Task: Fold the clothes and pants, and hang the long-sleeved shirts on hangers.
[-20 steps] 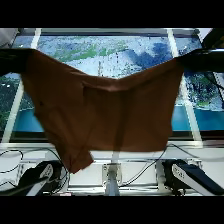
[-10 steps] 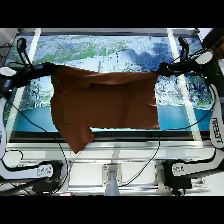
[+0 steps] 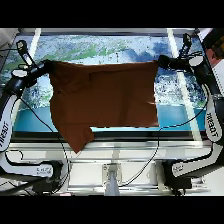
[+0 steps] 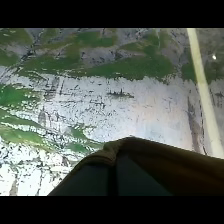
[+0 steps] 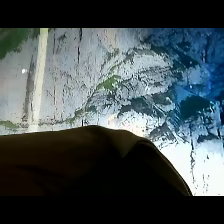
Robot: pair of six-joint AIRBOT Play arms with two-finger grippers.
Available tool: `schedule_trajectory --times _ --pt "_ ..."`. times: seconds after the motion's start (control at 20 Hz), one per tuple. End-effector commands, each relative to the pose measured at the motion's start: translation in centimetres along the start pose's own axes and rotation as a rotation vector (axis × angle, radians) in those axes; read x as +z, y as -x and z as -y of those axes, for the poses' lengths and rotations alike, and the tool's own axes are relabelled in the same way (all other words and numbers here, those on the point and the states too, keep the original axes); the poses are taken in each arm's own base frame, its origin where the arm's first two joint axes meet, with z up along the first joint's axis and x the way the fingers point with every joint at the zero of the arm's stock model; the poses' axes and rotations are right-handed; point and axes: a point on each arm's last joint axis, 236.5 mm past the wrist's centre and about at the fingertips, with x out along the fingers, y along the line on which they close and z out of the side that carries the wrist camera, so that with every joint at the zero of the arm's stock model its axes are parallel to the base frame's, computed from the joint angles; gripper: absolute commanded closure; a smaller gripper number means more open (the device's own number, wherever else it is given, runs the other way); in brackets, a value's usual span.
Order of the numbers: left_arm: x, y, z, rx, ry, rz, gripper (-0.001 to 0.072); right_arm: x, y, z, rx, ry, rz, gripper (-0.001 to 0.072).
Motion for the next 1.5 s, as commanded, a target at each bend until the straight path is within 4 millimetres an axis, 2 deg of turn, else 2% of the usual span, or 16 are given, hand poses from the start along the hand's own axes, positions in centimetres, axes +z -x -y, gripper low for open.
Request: schedule_trajectory --times 0.0,0.1,0.2,0.3,0.4,0.6,0.7,0.8,0.95,1.05,1.2,1.3,1.45 --pt "0.4 0.0 -0.9 0.029 0.005 0.02 0.0689 0.6 -1.2 -1.5 0.007 0.015 0.048 0.0697" --pt "0.2 -0.1 -0.9 0.03 0.003 0.016 0.0689 -1.4 -2.5 -1.7 -0.018 0.088 -0.007 0.0698" --pt "-0.5 -0.2 -1.1 0.033 -0.062 -0.015 0.0689 -3.7 -3.7 -1.0 -0.05 0.157 -0.082 0.0697" --pt "-2.6 0.1 -0.8 -0.008 -0.124 -0.105 0.0689 -6.1 -4.4 -0.3 -0.054 0.168 -0.169 0.0698" --pt "-4.9 1.0 -1.4 -0.039 -0.063 -0.215 0.0689 -8.2 -4.4 -0.3 -0.04 0.147 -0.248 0.0697" --pt "-8.5 4.1 -6.3 0.025 0.07 -0.395 0.0691 -9.3 -4.1 -0.4 -0.028 0.141 -0.3 0.0697" --pt "-9.9 5.6 -7.5 0.018 0.123 -0.466 0.0691 -9.4 -4.1 -0.4 -0.029 0.136 -0.301 0.0698" --pt "-10.7 6.2 -7.8 0.006 0.144 -0.502 0.0691 -10.1 -3.8 -0.6 -0.024 0.11 -0.334 0.0698" --pt "-12.3 6.1 -7.3 -0.021 0.15 -0.552 0.0691 -12.0 -3.1 -0.9 -0.005 0.106 -0.417 0.0698" --pt "-14.2 6.1 -7.0 -0.038 0.144 -0.62 0.0691 -12.1 -3.2 -1.1 -0.002 0.106 -0.42 0.0697" --pt "-16.3 6.2 -8.0 -0.012 0.088 -0.692 0.0691 -12.4 -3.2 -0.6 -0.021 0.102 -0.432 0.0698" --pt "-16.6 6.1 -8.1 -0.01 0.088 -0.699 0.0691 -13.8 -3.4 0.4 -0.055 0.071 -0.481 0.0698" --pt "-16.6 6.1 -8.1 -0.01 0.087 -0.7 0.069 -17.1 -3.7 0.7 -0.052 0.022 -0.598 0.0698"
